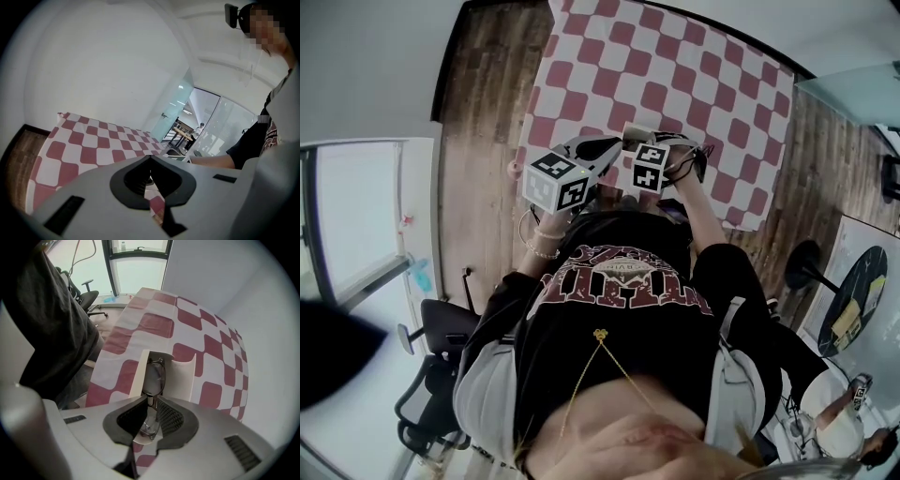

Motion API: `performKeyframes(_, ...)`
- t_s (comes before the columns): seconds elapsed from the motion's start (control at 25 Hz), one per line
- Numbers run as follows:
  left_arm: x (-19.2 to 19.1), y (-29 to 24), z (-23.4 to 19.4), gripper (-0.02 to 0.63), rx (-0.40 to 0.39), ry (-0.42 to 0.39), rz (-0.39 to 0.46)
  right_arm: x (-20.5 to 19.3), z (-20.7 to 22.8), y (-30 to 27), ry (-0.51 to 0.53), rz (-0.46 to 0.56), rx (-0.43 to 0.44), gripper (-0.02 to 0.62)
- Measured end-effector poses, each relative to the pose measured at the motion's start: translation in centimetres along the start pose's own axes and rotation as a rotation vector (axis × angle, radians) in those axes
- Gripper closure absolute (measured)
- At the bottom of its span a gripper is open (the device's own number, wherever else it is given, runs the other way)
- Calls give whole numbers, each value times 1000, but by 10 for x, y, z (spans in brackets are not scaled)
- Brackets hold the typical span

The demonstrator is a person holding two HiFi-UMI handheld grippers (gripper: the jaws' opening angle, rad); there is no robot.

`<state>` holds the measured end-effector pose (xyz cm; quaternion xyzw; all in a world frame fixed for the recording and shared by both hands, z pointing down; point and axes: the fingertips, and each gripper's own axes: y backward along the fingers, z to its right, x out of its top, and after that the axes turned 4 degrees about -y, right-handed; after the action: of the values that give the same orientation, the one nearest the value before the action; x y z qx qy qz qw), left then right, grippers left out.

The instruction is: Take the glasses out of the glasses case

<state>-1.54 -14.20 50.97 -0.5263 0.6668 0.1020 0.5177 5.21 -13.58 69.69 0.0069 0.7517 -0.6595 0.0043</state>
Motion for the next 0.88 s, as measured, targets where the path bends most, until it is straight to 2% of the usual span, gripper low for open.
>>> performKeyframes(0.88,10,-8,10,606,-7,-63,-37,0,4,-5,-22,-13,1,540)
